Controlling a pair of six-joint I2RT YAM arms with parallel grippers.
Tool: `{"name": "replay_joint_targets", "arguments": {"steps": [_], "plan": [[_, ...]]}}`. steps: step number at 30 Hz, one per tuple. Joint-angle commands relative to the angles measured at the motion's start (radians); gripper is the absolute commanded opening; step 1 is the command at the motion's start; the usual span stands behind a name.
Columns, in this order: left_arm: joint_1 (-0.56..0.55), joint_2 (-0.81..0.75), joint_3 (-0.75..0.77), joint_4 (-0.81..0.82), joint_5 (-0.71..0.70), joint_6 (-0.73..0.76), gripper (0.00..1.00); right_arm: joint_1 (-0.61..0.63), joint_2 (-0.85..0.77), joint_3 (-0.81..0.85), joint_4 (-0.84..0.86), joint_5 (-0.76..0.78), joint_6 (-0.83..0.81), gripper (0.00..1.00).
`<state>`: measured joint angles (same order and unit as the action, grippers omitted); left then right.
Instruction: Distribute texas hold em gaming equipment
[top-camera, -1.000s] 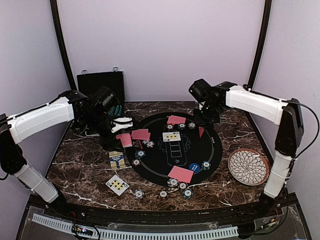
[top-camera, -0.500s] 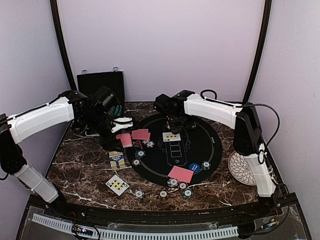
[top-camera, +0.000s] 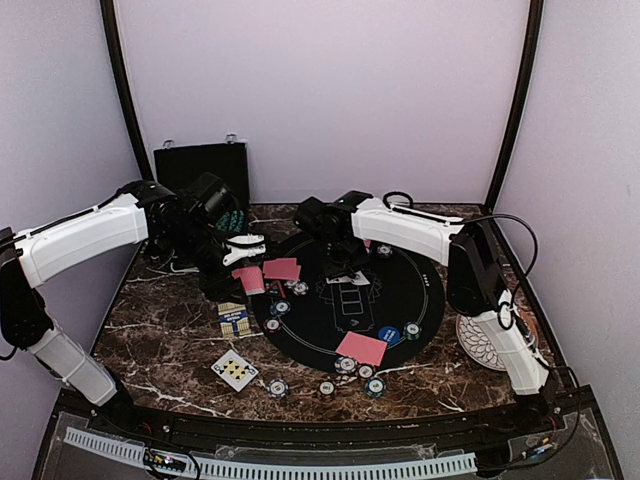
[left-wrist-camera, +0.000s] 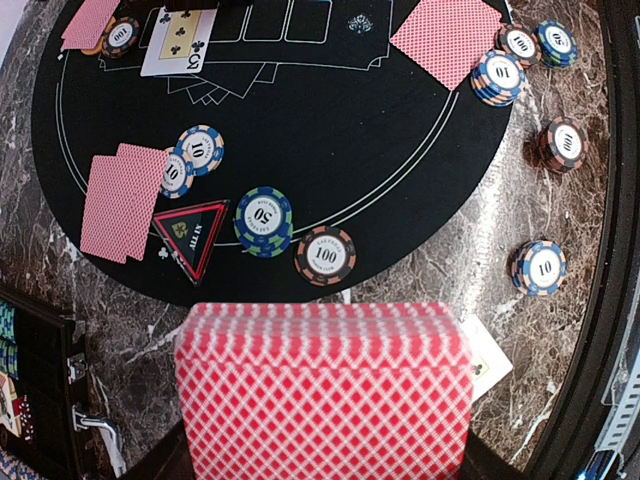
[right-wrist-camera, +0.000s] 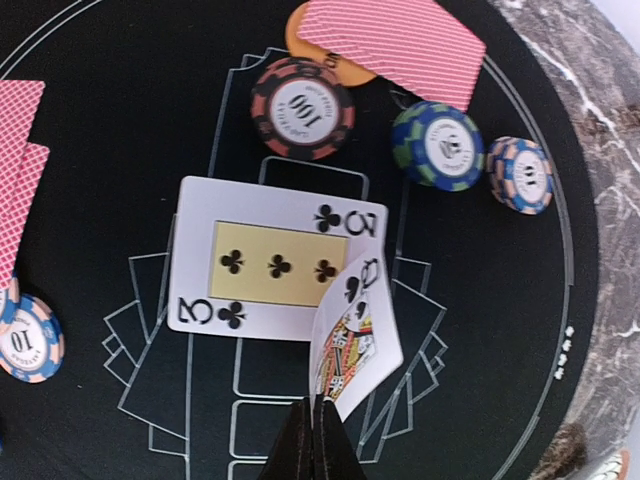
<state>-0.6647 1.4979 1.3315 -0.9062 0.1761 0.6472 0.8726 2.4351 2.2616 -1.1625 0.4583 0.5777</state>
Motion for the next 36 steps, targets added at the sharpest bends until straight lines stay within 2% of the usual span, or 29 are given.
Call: {"name": "replay_joint_targets", "arguments": {"steps": [1, 4, 10, 16, 23, 27, 36], "plan": [[0.004, -0.028, 0.009, 0.001, 0.017, 0.005, 0.0, 0.008, 0.023, 0.019, 0.071, -0.106, -0.002, 0.0], [0.004, -0.026, 0.01, 0.001, 0.018, 0.005, 0.0, 0.003, 0.031, 0.021, 0.098, -0.155, 0.005, 0.02], [0.004, -0.024, 0.014, -0.003, 0.023, 0.003, 0.0, -0.041, -0.033, -0.087, 0.252, -0.378, 0.04, 0.3], [0.004, -0.027, 0.011, -0.005, 0.027, 0.003, 0.0, -0.116, -0.183, -0.269, 0.425, -0.574, 0.065, 0.39], [0.005, -0.029, 0.012, -0.006, 0.027, 0.003, 0.0, -0.217, -0.296, -0.467, 0.55, -0.64, 0.071, 0.41], [0.004, -0.03, 0.012, -0.008, 0.026, 0.002, 0.0, -0.266, -0.321, -0.567, 0.599, -0.662, 0.076, 0.37], [0.004, -0.028, 0.015, -0.011, 0.023, 0.004, 0.0, -0.3, -0.349, -0.755, 0.719, -0.739, 0.116, 0.37]]}}
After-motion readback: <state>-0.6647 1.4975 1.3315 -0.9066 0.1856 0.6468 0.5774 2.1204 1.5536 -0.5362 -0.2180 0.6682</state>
